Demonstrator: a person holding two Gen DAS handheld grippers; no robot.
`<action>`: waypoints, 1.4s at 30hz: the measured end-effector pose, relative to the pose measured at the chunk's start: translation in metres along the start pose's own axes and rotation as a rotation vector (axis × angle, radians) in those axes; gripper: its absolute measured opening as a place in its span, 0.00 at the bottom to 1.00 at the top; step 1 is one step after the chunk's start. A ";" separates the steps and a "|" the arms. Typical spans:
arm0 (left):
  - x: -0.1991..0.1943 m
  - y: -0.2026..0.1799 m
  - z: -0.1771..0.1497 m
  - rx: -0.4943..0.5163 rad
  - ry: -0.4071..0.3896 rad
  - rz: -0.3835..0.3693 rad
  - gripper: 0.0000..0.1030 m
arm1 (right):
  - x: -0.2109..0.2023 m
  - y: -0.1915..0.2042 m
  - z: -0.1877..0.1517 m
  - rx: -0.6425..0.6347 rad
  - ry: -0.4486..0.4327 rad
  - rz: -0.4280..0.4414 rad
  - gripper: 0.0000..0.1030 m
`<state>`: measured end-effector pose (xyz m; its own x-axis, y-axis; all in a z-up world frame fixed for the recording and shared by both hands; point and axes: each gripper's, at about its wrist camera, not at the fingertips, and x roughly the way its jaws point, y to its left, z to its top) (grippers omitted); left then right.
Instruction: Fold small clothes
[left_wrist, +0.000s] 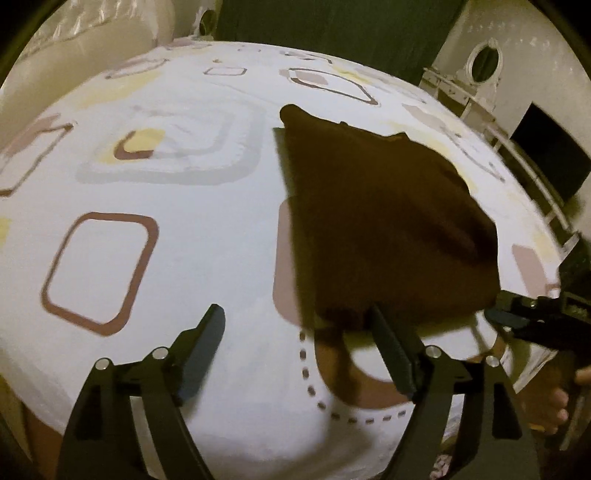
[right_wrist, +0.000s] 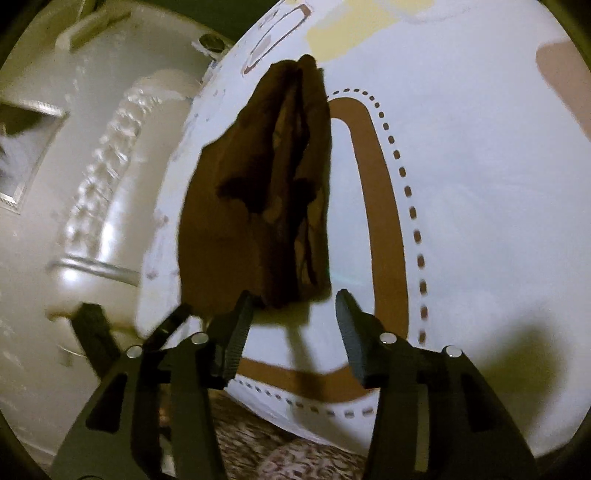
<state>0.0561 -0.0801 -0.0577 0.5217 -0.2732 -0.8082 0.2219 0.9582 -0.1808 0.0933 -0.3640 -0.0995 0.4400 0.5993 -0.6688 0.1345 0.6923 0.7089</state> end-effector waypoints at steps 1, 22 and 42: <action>-0.001 -0.003 -0.001 0.009 -0.004 0.018 0.77 | -0.002 0.007 -0.005 -0.035 0.002 -0.047 0.46; -0.046 -0.020 -0.019 0.027 -0.074 0.171 0.83 | -0.020 0.098 -0.051 -0.374 -0.211 -0.437 0.65; -0.064 -0.032 -0.015 0.012 -0.103 0.109 0.83 | -0.023 0.109 -0.077 -0.360 -0.223 -0.458 0.68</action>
<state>0.0036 -0.0922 -0.0083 0.6248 -0.1752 -0.7609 0.1688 0.9818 -0.0874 0.0298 -0.2715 -0.0235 0.5884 0.1384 -0.7967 0.0626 0.9745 0.2155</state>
